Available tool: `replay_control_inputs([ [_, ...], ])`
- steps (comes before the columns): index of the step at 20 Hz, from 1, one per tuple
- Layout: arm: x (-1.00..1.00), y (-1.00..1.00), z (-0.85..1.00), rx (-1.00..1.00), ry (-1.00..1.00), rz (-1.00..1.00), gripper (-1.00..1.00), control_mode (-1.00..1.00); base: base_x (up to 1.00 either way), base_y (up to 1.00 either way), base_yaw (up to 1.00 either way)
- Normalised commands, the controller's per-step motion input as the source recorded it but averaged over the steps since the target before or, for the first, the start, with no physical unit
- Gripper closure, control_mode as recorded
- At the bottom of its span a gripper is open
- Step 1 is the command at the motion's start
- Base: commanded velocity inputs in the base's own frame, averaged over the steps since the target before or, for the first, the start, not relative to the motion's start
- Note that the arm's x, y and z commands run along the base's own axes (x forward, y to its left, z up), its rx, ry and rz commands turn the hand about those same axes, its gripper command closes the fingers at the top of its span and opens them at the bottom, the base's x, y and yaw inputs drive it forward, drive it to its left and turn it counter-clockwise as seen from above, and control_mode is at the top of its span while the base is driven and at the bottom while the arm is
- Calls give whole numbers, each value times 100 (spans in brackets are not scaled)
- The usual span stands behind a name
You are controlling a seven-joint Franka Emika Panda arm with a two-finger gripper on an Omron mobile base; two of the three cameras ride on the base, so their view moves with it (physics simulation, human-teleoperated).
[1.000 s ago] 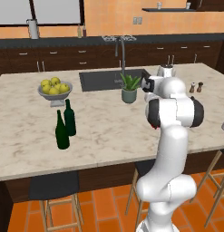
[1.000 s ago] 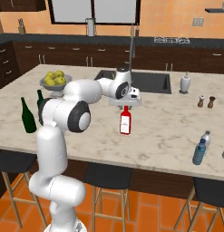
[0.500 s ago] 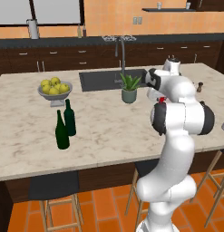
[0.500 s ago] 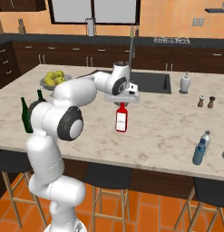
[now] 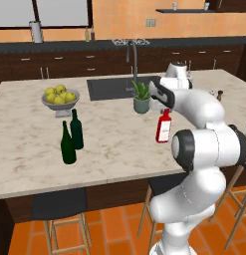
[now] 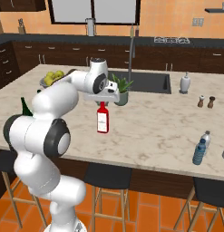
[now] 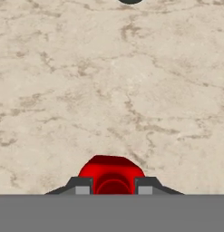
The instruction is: Move the plastic bottles in the middle to the plastics group, and the glass bottles in the middle to the glass group.
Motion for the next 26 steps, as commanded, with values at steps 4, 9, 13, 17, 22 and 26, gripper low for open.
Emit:
replay_control_inputs([
  [4,-38,94,23,0,3,4,100,-100,0,0,0],
  [9,-38,93,10,2,0,4,100,-100,0,0,0],
  [13,-37,89,1,2,-1,4,100,-100,0,0,0],
  [17,-8,89,-1,1,-4,1,100,-100,0,0,0],
  [22,2,85,0,2,-13,4,100,-100,0,0,0],
  [26,13,66,-1,14,-2,6,100,-100,0,0,0],
])
